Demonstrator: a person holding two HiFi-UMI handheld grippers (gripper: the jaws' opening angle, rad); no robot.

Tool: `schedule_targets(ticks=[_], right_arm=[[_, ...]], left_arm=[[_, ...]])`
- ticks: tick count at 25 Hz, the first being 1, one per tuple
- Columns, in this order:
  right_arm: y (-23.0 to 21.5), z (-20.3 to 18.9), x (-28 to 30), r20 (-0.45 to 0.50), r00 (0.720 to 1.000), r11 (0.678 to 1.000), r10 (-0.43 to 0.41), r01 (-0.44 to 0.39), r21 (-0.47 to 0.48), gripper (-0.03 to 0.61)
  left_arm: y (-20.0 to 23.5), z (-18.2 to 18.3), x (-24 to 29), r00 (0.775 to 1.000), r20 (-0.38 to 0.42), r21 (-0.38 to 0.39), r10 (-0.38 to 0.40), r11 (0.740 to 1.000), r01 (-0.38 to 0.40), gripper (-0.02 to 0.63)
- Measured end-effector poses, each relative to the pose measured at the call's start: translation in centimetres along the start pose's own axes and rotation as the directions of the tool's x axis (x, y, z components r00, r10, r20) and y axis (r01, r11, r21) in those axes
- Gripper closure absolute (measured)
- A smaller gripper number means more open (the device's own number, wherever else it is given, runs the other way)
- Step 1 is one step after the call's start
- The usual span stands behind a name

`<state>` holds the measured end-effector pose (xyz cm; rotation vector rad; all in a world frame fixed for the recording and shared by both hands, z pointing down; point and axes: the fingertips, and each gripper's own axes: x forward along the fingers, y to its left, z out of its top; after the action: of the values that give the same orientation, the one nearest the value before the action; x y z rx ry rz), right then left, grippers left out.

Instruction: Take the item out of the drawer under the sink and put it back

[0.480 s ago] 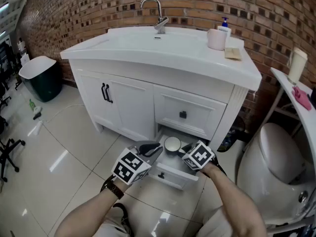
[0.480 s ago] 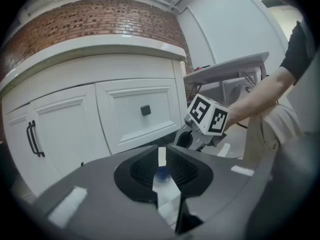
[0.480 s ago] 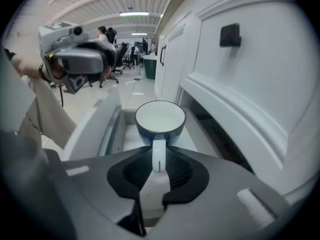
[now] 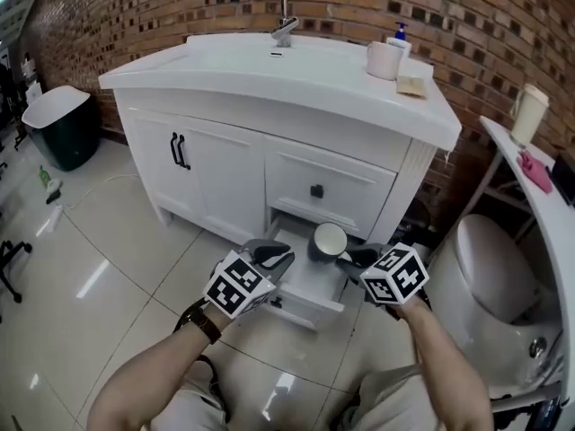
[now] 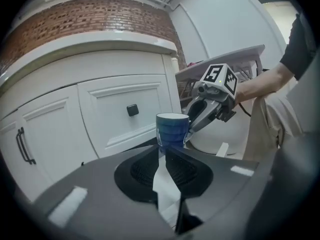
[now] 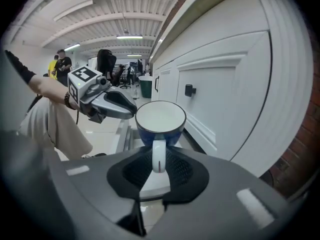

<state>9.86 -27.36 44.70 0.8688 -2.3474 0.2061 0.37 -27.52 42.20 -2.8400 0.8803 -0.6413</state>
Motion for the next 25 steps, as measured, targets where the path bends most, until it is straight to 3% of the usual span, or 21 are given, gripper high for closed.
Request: schedule_targets(ticks=[15,21,25], right_arm=[[-0.2,-2.6,-1.5,-0.020,1.000,1.000,0.010,-0.010,-0.018,0.511],[-0.1,-4.7,3.0,-0.152,0.988,0.999,0.036,-0.038,-0.010,0.511],[-0.6,-5.5,6.9,-0.227,0.973,0.999,0.044,-0.049,-0.016,0.511]], left_arm=[[0.0,-0.8,0.0,0.998,-0.050,0.022,0.027,0.999,-0.026,0.580],[-0.3,0.0,-1.0,1.000,0.027,-0.026,-0.010,1.000,0.011,0.517],[0.5,1.2,-2.0,0.995,0.095,-0.075,0.012,0.997,-0.005,0.505]])
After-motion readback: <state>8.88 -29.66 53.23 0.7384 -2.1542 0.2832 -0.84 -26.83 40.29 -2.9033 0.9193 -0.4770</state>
